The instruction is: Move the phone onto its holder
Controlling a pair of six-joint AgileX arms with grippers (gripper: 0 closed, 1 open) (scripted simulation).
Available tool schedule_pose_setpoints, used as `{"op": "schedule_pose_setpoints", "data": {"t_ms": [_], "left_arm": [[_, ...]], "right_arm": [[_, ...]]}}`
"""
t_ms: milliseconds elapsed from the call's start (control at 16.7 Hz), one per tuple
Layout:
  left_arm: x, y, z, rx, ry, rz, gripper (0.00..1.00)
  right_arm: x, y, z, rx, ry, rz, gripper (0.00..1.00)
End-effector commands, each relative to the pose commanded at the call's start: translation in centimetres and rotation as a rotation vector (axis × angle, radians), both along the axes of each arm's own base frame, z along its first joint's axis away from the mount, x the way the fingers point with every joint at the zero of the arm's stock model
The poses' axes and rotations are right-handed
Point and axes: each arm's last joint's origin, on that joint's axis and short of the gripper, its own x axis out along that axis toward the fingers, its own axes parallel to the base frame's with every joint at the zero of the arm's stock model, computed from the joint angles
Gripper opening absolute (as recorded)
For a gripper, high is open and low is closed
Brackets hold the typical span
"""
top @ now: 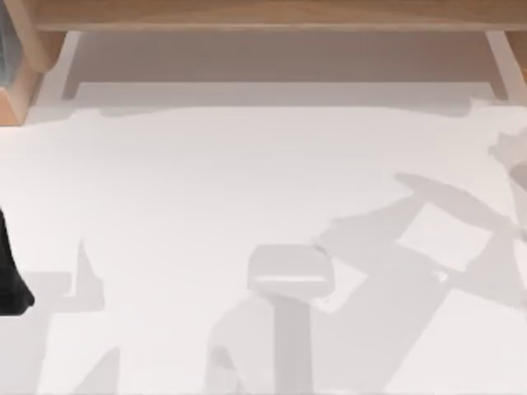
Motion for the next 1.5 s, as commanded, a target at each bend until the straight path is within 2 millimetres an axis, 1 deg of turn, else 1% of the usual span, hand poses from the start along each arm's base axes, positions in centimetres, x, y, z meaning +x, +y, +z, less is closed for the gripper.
{"op": "schedule_pose_setpoints", "data": {"t_ms": [120,240,720,900,1080,1260,1500], "left_arm": [[0.0,0.0,0.0,0.000,0.000,0.000,1.00],[0.0,0.0,0.0,0.000,0.000,0.000,1.00],[0.0,0.0,0.0,0.000,0.000,0.000,1.00],[0.0,0.0,0.0,0.000,0.000,0.000,1.00],[0.0,0.0,0.0,0.000,0.000,0.000,1.00],[0.0,0.0,0.0,0.000,0.000,0.000,1.00],[0.0,0.0,0.0,0.000,0.000,0.000,1.00]], "right_arm": [[-0.8,-0.3,-1.2,-0.043,0.031,0.000,0.00],[-1.3,-0.3,-1.8,-0.065,0.047,0.008,0.00],[-1.0,-0.4,-1.8,-0.065,0.050,0.011,0.00],[-0.4,-0.8,-2.2,-0.083,0.060,0.013,0.00],[1.1,-1.3,-2.8,-0.097,0.060,0.018,0.00],[2.5,-2.0,-3.8,-0.075,0.051,0.012,0.00],[2.7,-2.2,-4.1,-0.065,0.047,0.008,0.00]]}}
